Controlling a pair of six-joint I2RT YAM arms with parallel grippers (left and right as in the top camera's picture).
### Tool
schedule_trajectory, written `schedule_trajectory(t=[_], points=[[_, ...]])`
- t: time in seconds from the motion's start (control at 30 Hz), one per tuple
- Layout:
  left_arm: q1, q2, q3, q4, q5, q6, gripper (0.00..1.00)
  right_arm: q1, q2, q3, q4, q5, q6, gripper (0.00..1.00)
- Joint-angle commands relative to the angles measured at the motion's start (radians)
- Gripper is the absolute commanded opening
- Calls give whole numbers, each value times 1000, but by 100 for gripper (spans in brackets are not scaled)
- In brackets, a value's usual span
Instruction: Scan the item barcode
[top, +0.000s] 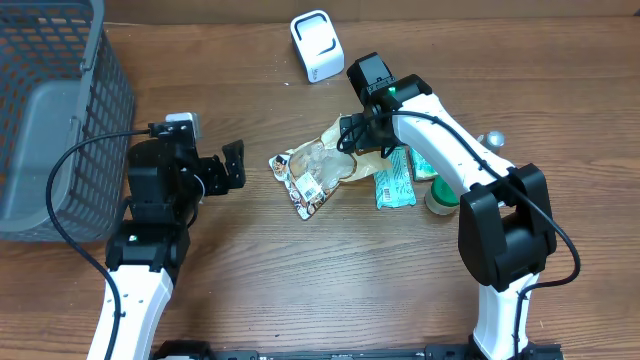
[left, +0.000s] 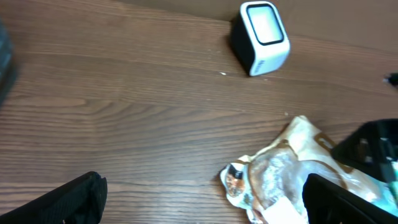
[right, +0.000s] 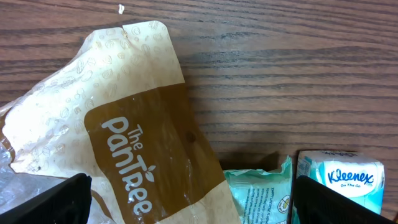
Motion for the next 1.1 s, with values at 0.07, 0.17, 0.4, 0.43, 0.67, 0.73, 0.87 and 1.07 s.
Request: schedule_trajectory(t=[0.07,0.17,0.4,0.43,0.67,0.73,0.87,1.07], points=[[3,-30,-46,34,60,4,100,-2,-1,-5,4,8,7,100],[3,-43,-136,141,71,3,100,-2,-1,-5,4,8,7,100],[3,-88,-399,410,95,-35,100,-2,-1,-5,4,7,7,100],[4,-93,-426,430,88,-44,100,-2,-1,-5,4,8,7,100],[4,-117,-548,487,85,-49,100,-2,-1,-5,4,8,7,100],[4,-124,-573,490,85,-50,100,-2,-1,-5,4,8,7,100],[4,-147,-644,559,84,-66,100,-2,-1,-5,4,8,7,100],[4,-202,-748,673,67,-104,99,-2,-1,-5,4,8,7,100]])
